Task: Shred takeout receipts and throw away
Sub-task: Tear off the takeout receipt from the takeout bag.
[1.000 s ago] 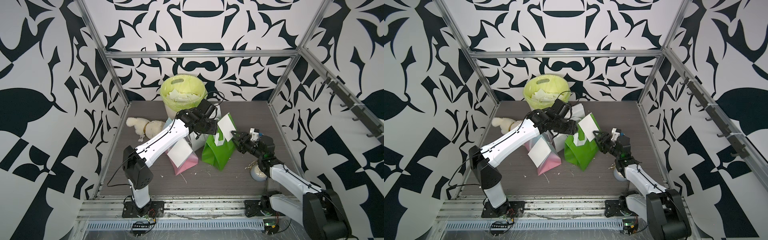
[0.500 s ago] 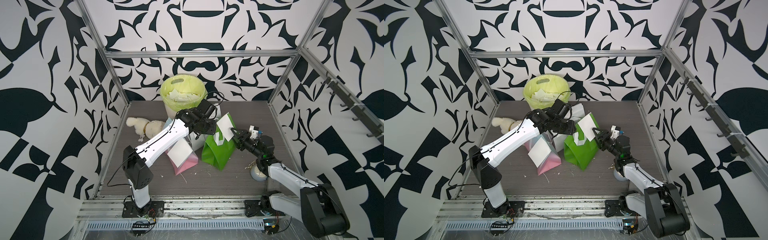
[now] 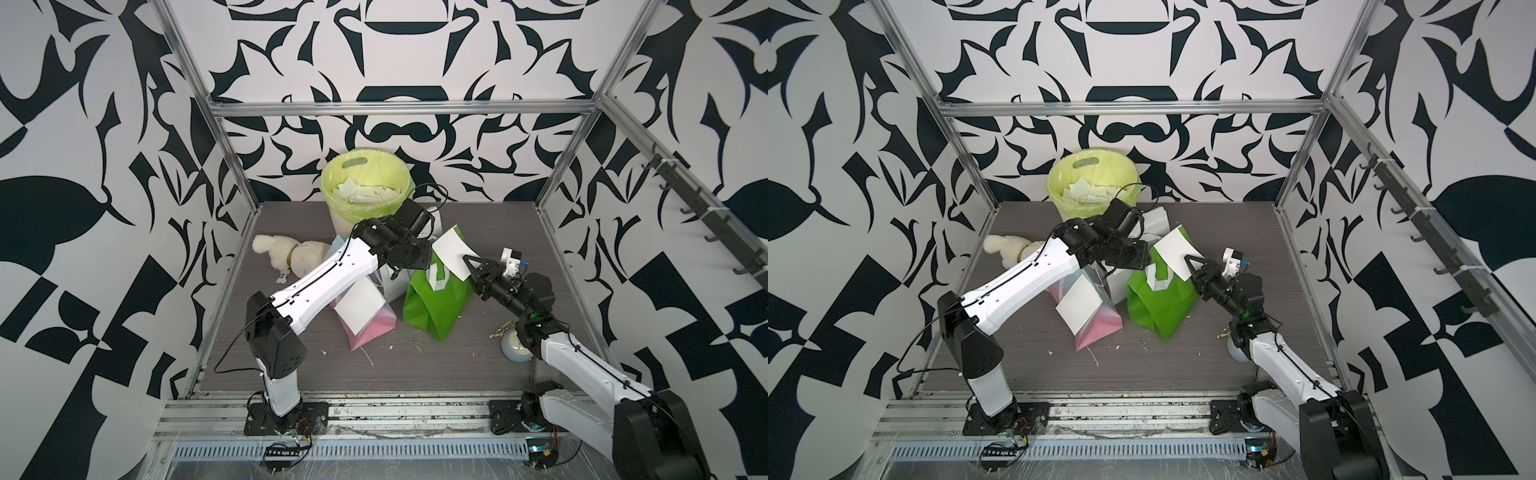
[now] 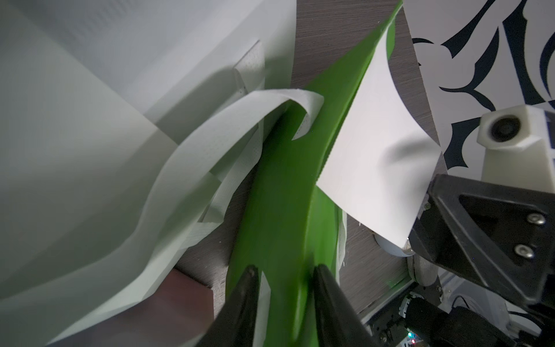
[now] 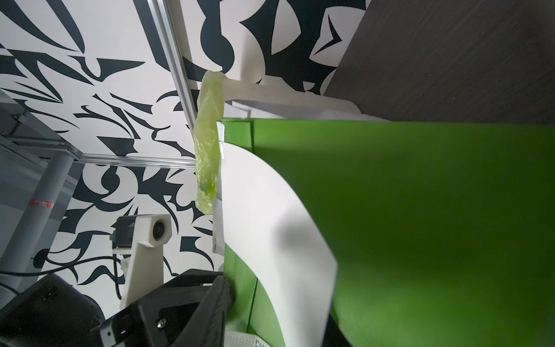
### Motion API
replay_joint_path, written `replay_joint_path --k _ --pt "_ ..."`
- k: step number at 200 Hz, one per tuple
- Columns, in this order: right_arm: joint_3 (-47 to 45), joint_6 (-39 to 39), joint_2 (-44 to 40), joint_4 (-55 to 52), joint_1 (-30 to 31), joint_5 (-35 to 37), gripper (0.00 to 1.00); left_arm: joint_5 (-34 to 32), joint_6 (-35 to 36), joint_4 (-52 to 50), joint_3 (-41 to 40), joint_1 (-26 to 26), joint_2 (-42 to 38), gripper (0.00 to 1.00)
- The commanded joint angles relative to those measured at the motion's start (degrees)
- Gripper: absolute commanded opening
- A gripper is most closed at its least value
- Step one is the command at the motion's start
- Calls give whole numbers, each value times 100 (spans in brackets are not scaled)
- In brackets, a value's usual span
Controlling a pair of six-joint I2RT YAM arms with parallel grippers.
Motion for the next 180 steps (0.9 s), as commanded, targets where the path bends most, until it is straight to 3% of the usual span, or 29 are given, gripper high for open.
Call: replay_joint_path --k 1,56,90,141,180 --pt "243 -66 50 190 74 97 35 -4 -20 -168 38 -9 0 34" --pt "464 -84 -126 -88 80 164 12 -109 -46 -147 -20 -13 25 33" --pt "631 -92 -320 -356 80 289 0 -199 -88 -185 -35 -13 35 23" --pt "1046 -21 -246 -508 80 375 0 -274 -168 -180 -72 -13 59 7" --pt "1450 67 30 -500 78 386 0 -380 -196 -245 -68 -11 88 0"
